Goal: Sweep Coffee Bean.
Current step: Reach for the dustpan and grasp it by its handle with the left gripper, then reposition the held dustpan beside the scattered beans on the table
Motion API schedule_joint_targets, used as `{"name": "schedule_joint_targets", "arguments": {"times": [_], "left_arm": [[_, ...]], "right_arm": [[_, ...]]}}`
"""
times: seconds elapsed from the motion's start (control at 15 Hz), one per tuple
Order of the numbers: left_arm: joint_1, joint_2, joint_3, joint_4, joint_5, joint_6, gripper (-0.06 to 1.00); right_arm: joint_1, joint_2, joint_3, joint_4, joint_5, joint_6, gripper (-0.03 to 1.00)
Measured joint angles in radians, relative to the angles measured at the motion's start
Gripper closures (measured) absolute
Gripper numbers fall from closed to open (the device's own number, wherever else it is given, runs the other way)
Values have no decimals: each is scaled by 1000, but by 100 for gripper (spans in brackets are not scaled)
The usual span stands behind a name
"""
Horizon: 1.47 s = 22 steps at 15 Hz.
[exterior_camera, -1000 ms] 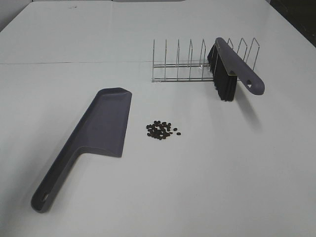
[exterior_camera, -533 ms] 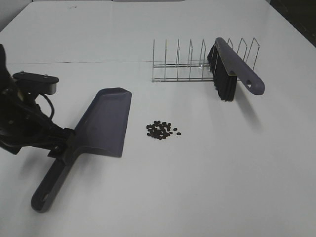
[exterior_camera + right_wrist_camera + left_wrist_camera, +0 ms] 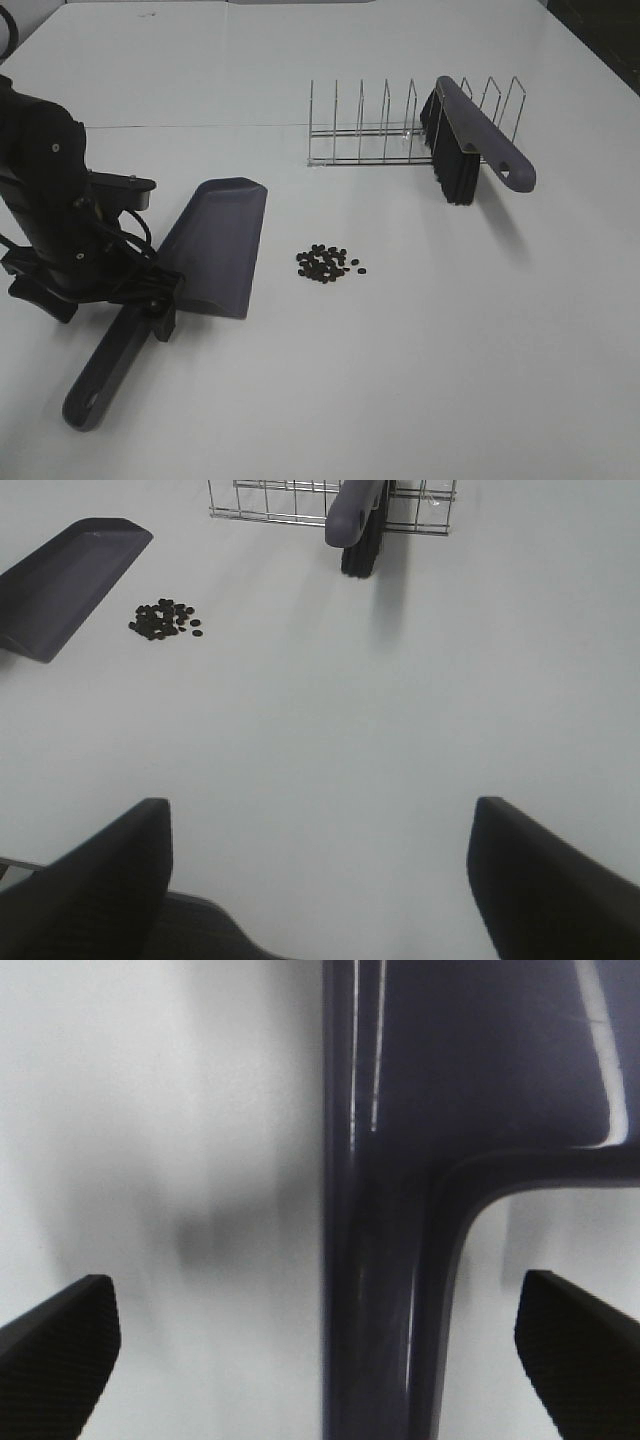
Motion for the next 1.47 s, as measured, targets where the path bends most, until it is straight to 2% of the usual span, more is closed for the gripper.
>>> {"name": "schedule_joint_targets", "arguments": {"times": [0.27, 0.33, 0.4, 0.53, 0.6, 0.67, 1.47], "left_arm": [[0, 32, -5, -7, -8, 4, -4], [0, 37, -7, -15, -11, 26, 1], [0, 37, -7, -15, -11, 26, 1], [-3, 39, -11, -19, -13, 49, 38], [-3, 39, -11, -19, -13, 49, 47], [-3, 39, -11, -15, -11, 49, 65], [-3, 39, -11, -14, -12, 52, 63]], "right_arm": [[0, 0, 0, 0, 0, 0, 29], [0, 0, 0, 0, 0, 0, 29], [0, 0, 0, 0, 0, 0, 29], [0, 0, 0, 0, 0, 0, 29], [0, 0, 0, 0, 0, 0, 29], [0, 0, 0, 0, 0, 0, 29], [0, 0, 0, 0, 0, 0, 29]]}}
